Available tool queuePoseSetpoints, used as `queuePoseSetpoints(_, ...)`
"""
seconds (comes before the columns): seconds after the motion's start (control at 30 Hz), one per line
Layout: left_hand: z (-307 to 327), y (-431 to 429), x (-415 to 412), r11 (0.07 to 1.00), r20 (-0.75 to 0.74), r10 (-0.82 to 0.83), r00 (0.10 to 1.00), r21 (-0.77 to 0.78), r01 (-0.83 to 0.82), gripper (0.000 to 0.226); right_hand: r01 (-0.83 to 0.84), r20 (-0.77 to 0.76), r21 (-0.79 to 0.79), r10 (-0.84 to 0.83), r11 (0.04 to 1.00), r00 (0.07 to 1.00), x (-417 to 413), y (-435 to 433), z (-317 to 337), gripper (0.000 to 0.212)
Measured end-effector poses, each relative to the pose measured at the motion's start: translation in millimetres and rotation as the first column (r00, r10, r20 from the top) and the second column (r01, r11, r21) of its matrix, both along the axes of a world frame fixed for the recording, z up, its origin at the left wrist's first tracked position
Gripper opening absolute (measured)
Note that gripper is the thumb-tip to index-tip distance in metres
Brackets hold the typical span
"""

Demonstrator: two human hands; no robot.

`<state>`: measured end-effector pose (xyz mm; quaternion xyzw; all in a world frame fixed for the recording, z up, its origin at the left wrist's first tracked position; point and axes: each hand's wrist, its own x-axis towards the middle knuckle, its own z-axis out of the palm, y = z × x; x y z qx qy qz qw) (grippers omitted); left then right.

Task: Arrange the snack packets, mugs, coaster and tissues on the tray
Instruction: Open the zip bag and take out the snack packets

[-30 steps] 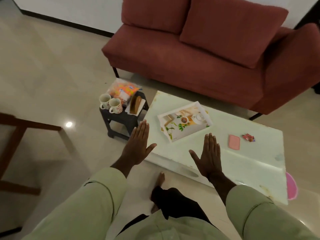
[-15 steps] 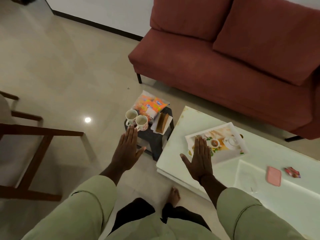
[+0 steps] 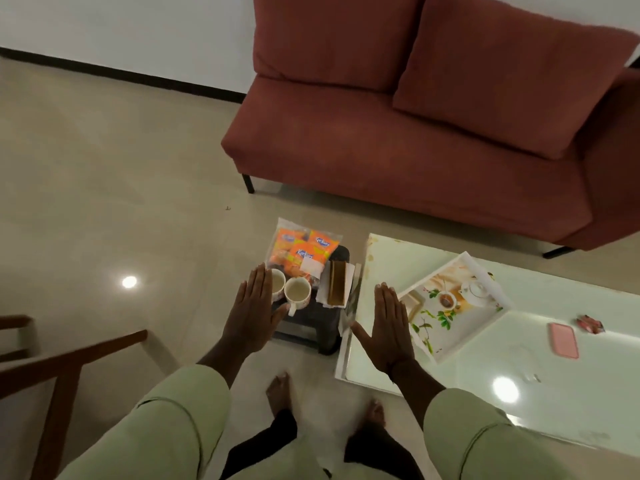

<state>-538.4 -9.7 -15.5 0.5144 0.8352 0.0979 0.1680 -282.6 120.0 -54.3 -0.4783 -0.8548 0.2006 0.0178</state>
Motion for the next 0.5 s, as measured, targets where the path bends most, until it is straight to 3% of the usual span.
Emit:
queuePoseSetpoints(0.07, 0.1, 22.1, -18.2, 1.000, 0.051, 0.025, 0.998, 0.000, -0.026, 0.067, 0.116, -0.053, -0.083, -0.120, 0.990, 0.991, -25.8, 7.7, 5.5, 0.072)
queuePoseSetpoints(0.13, 1.4, 48.0, -37.3, 0.982, 0.186, 0.183, 0.965, 0.019, -0.190, 0.029, 0.305, -0.175, -0.241, -0.350, 0.921, 0.920, -53.1, 22.6, 13.8, 0.040)
queuePoseSetpoints(0.17, -2.3, 66.6, -51.2, 0.959, 0.239, 0.273, 0.932, 0.009, -0.283, 0.023, 0.402, -0.249, -0.382, -0.512, 0.832, 0.822, -71.3, 38.2, 14.7, 0.027)
queuePoseSetpoints(0.23, -22.4, 102.1, -83.8, 0.907, 0.400, 0.392, 0.829, -0.015, -0.421, 0.019, 0.473, -0.271, -0.681, -0.793, 0.559, 0.546, -107.8, 71.3, 6.2, 0.022)
queuePoseSetpoints(0.27, -37.3, 120.2, -98.6, 0.891, 0.508, 0.399, 0.763, -0.017, -0.454, 0.022, 0.454, -0.248, -0.758, -0.850, 0.469, 0.464, -122.7, 88.0, -4.9, 0.019)
queuePoseSetpoints(0.3, -53.6, 135.1, -113.3, 0.884, 0.553, 0.406, 0.727, -0.036, -0.467, 0.031, 0.431, -0.239, -0.790, -0.866, 0.437, 0.440, -135.0, 102.7, -16.2, 0.018)
queuePoseSetpoints(0.37, -89.1, 164.6, -139.2, 0.828, 0.614, 0.480, 0.627, -0.079, -0.556, 0.019, 0.417, -0.245, -0.730, -0.777, 0.541, 0.579, -158.8, 135.9, -51.9, 0.025)
queuePoseSetpoints(0.43, -133.0, 192.9, -160.4, 0.790, 0.609, 0.512, 0.606, -0.055, -0.611, 0.028, 0.445, -0.194, -0.591, -0.654, 0.673, 0.731, -177.9, 169.6, -93.6, 0.035)
queuePoseSetpoints(0.5, -175.0, 216.3, -175.1, 0.792, 0.580, 0.542, 0.608, -0.111, -0.600, 0.036, 0.495, -0.086, -0.523, -0.621, 0.694, 0.779, -191.9, 199.1, -132.6, 0.050)
